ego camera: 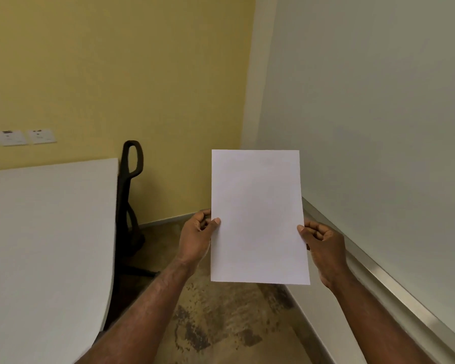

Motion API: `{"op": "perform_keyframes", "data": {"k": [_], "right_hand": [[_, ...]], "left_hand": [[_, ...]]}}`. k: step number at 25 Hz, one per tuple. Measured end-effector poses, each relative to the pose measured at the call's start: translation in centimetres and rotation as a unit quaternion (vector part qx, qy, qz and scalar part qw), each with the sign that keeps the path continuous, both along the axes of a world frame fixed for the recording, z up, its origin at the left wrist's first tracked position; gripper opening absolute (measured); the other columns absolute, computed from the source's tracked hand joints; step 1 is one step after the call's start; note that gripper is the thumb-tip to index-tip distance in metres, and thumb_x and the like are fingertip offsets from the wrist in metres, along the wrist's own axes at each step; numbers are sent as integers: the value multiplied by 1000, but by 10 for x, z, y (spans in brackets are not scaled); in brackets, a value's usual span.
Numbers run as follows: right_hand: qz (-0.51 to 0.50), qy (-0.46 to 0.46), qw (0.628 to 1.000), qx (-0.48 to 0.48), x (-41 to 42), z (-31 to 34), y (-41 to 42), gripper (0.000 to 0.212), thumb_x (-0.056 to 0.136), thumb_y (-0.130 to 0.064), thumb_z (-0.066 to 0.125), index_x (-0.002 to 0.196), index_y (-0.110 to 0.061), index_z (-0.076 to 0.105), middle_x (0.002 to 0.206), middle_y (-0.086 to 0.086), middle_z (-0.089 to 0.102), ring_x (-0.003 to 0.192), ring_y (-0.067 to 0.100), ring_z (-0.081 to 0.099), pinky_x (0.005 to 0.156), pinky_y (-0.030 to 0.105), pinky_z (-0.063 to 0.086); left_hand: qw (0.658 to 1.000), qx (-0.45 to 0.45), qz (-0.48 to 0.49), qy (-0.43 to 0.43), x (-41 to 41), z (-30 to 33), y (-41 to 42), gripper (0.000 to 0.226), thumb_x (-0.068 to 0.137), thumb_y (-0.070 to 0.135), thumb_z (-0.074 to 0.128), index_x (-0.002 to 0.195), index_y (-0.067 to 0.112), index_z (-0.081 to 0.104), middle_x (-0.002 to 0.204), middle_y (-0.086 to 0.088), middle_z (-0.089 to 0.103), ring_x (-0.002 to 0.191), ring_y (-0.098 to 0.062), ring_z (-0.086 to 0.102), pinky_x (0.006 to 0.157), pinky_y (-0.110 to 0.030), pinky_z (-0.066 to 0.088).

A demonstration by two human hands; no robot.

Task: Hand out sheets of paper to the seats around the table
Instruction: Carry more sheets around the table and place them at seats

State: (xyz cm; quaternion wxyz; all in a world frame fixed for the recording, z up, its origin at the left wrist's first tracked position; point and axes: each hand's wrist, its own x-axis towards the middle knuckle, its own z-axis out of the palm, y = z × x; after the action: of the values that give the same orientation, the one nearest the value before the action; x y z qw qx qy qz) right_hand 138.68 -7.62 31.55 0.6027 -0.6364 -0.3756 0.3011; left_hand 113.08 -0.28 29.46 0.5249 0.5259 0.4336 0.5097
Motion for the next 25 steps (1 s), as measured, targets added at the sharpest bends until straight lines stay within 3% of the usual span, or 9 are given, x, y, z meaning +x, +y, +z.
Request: {"op": "perform_keyframes", "data": {"k": [5,9,14,18,22,25], "right_hand": [[64,4,998,2,3,-16,120,27,84,-13,71,110,-6,68,99,7,73,92,22,69,87,37,55],[105,6,994,4,-9,-25,227,29,85,-11,70,113,-3,67,104,13,73,99,28,69,95,45,53],[134,7,991,-1,-33,-23,352,29,85,-10,70,113,-4,67,105,12,72,97,25,68,93,42,54],[169,24,985,-13,-48,-34,445,27,84,-10,72,111,-5,69,101,8,74,95,23,70,91,38,55],[225,26,974,-26,-65,-51,553,29,83,-13,72,112,-8,69,98,1,73,90,9,68,83,27,54],[274,15,961,-35,-83,-58,634,26,84,-13,72,110,-10,69,99,2,74,91,11,68,85,31,54]], "left_hand": [[998,5,57,4,-5,-11,84,24,92,25,61,116,23,63,106,4,74,97,-16,70,84,-33,56],[995,7,100,14,-20,-18,166,24,91,26,61,115,25,63,102,6,74,94,-11,71,76,-22,55],[988,-5,152,21,-43,-13,271,24,92,23,61,115,21,63,100,7,75,91,-8,71,70,-16,54],[983,-13,180,30,-57,-16,343,19,92,23,61,110,25,65,102,10,74,92,-7,71,74,-20,56],[970,-17,238,43,-70,-28,419,16,91,26,61,105,32,65,103,12,73,93,-5,70,76,-20,56],[956,-31,288,36,-77,-34,470,18,91,25,61,108,27,65,104,7,74,93,-9,70,79,-25,57]]}}
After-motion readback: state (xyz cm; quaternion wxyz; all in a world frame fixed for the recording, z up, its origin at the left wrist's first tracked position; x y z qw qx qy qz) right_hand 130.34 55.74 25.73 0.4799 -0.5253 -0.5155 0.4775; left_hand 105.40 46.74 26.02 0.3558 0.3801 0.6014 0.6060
